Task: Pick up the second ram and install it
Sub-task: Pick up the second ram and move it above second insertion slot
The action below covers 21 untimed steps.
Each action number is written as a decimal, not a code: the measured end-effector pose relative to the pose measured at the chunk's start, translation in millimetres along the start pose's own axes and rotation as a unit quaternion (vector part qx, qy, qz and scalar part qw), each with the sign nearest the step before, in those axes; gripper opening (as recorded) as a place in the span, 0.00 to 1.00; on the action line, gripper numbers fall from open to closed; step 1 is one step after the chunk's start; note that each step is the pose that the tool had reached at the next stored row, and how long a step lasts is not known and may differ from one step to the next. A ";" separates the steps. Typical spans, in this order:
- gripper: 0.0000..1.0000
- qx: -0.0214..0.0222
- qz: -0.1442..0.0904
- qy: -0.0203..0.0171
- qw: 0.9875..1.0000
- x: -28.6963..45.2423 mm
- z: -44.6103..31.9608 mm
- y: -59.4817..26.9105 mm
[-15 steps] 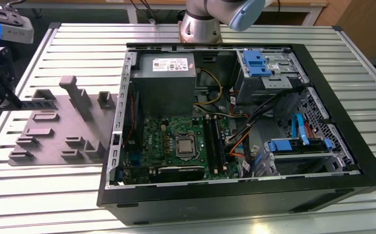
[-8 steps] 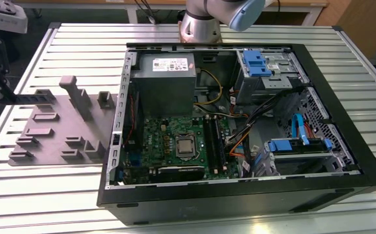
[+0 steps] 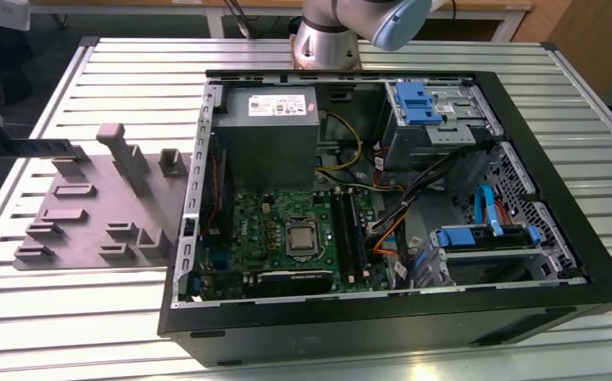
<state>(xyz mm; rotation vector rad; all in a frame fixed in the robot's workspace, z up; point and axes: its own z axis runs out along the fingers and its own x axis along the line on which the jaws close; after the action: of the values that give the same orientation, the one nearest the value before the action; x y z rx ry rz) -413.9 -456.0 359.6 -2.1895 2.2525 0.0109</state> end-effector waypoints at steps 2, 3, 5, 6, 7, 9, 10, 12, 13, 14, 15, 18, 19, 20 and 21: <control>0.14 0.000 0.000 0.000 1.000 -0.4 -6.3 0.0; 0.14 0.000 0.000 0.000 1.000 -0.6 -9.4 0.0; 0.14 0.000 0.000 0.000 1.000 -1.0 -15.3 0.1; 0.14 0.000 0.000 0.000 1.000 -1.2 -18.2 0.1; 0.14 0.000 0.000 0.000 1.000 -1.4 -21.3 0.1; 0.14 0.000 0.000 0.000 1.000 -1.9 -27.2 0.2; 0.14 0.000 0.000 0.000 1.000 -2.1 -30.2 0.2; 0.14 0.000 0.000 0.000 1.000 -2.3 -36.0 0.2; 0.14 0.000 0.000 0.000 1.000 -2.3 -38.3 0.2; 0.14 0.000 0.000 0.000 1.000 -2.4 -39.1 0.3; 0.14 0.000 0.000 0.000 1.000 -2.4 -39.2 0.3; 0.14 0.000 0.000 0.000 1.000 -2.4 -39.4 0.2; 0.14 0.000 0.000 0.000 1.000 -2.4 -39.5 0.2; 0.14 0.000 0.000 0.000 1.000 -2.4 -39.5 0.2; 0.14 0.000 0.000 0.000 1.000 -2.4 -39.6 0.2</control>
<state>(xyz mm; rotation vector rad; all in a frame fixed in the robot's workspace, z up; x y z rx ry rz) -413.9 -453.8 399.1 -2.1897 2.2532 0.0098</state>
